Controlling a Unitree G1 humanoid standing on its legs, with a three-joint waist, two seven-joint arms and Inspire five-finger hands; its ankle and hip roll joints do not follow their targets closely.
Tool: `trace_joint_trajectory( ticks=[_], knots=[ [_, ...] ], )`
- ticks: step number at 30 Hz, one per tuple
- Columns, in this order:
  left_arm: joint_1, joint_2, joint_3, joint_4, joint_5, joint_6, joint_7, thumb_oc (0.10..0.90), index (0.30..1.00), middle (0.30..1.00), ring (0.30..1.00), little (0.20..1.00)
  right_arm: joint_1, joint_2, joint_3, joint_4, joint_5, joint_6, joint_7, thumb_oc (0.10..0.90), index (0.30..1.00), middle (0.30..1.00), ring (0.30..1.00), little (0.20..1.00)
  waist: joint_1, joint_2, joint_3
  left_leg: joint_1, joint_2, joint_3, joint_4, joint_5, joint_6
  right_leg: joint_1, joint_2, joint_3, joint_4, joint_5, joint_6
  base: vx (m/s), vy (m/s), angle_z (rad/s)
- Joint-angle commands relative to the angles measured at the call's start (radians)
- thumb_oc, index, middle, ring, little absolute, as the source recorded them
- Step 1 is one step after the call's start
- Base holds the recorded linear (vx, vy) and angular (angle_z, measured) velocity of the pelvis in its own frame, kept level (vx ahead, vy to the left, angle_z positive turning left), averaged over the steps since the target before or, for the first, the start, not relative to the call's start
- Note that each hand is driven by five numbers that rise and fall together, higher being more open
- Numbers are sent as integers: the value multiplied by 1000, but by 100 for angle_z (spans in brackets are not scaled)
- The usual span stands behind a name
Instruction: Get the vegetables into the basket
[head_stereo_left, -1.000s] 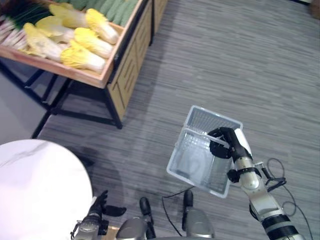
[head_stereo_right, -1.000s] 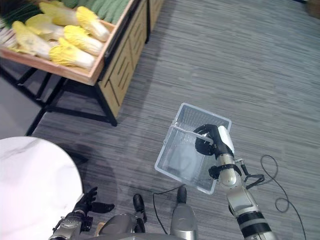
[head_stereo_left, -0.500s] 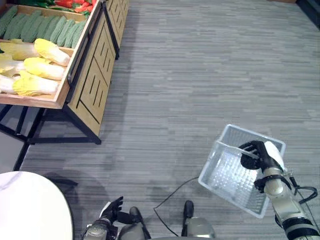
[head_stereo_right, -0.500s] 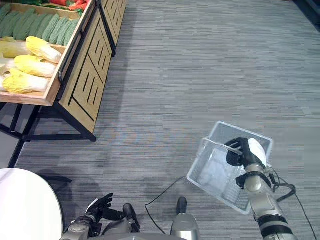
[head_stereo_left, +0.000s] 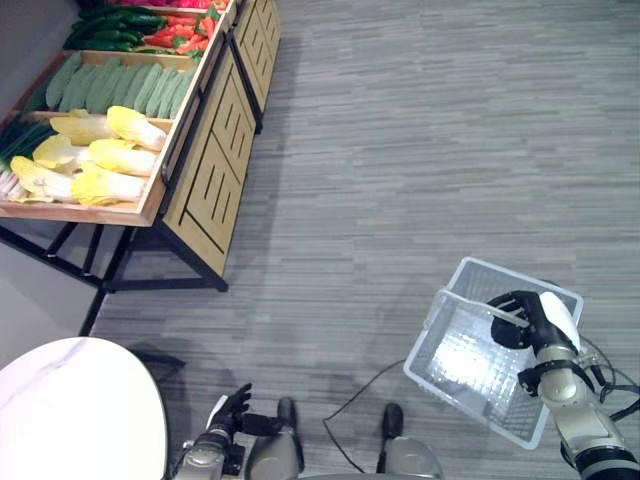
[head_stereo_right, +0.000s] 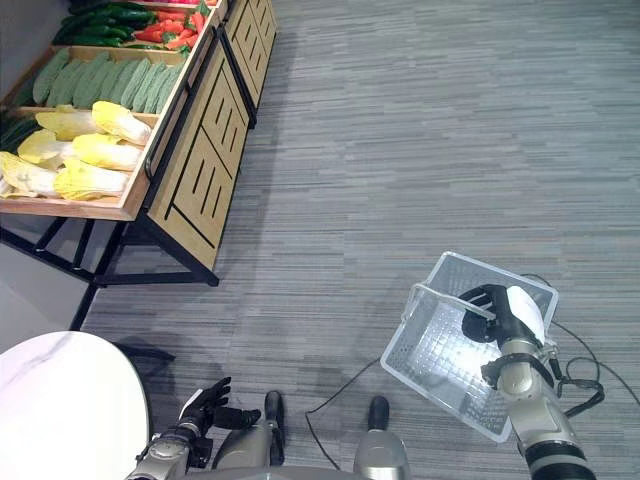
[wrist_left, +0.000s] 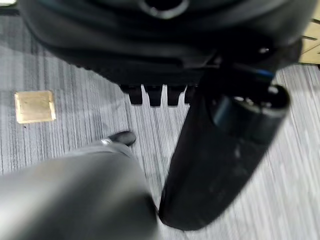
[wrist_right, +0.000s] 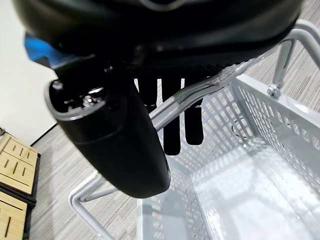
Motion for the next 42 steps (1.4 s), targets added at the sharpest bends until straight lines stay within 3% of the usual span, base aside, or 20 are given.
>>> trace_joint_trajectory(
  ticks=[1, 9, 19, 25, 27, 33, 38, 41, 42],
  knots=[
    [-16, 58, 6, 9, 23, -37, 19, 900, 1000, 1000, 1000, 1000, -143, -41, -71, -84, 12, -105, -113, 400, 300, 300, 300, 300, 25, -63, -32, 71, -37, 43, -3, -100, 65, 19, -67, 95, 85, -25, 64, 99, 232, -37],
    [-14, 72, 32, 33, 28, -42, 22, 900, 1000, 1000, 1000, 1000, -182, -7, -28, -32, -9, -104, -131, 400, 300, 300, 300, 300, 46, -70, -34, 122, -56, 95, -87, -91, 92, -5, -82, 124, 97, 4, 89, 38, 126, -14],
    [14, 72, 25, 42, 47, -44, 3, 900, 1000, 1000, 1000, 1000, -185, 7, -20, 5, -7, -109, -127, 400, 300, 300, 300, 300, 57, -89, -37, 132, -82, 111, -68, -125, 112, -5, -112, 124, 108, 59, 120, 32, 82, -3],
    [8, 54, 46, 72, 59, -31, 52, 900, 1000, 1000, 1000, 1000, -194, 23, -10, -10, -14, -110, -142, 400, 300, 300, 300, 300, 61, -87, -16, 131, -105, 117, -52, -154, 147, -61, -139, 131, 247, 84, 134, -4, 146, -9],
    [5, 44, 61, 99, 61, -15, 79, 900, 1000, 1000, 1000, 1000, -184, 38, -1, -5, -13, -109, -152, 400, 300, 300, 300, 300, 55, -86, -10, 153, -117, 101, -31, -182, 154, -101, -119, 133, 286, 92, 123, 135, 126, -13],
    [-6, 25, 62, 140, 82, 3, 95, 900, 1000, 1000, 1000, 1000, -177, 37, -3, 13, 10, -119, -177, 400, 300, 300, 300, 300, 20, -74, 1, 206, -130, 45, -46, -213, 150, -186, -66, 194, 193, 106, 118, 162, -5, 21],
    [-3, 3, 59, 154, 79, 10, 92, 900, 1000, 1000, 1000, 1000, -167, 31, -3, 24, 15, -115, -186, 400, 300, 300, 300, 300, -14, -72, 0, 262, -133, -12, -27, -253, 133, -243, -56, 221, 146, 146, 134, 251, -110, 46],
    [3, -2, 62, 156, 83, 8, 104, 900, 1000, 1000, 1000, 1000, -150, 29, -6, 20, 18, -122, -185, 400, 300, 300, 300, 300, -13, -74, -10, 272, -126, -19, -15, -262, 122, -215, -55, 205, 153, 121, 120, 208, -171, 49],
    [5, -7, 64, 163, 82, 11, 113, 900, 1000, 1000, 1000, 1000, -140, 25, -11, 27, 27, -126, -186, 400, 300, 300, 300, 300, -12, -68, -20, 273, -106, -30, 10, -248, 100, -204, -44, 187, 161, 102, 103, 215, -246, 5]
  ],
)
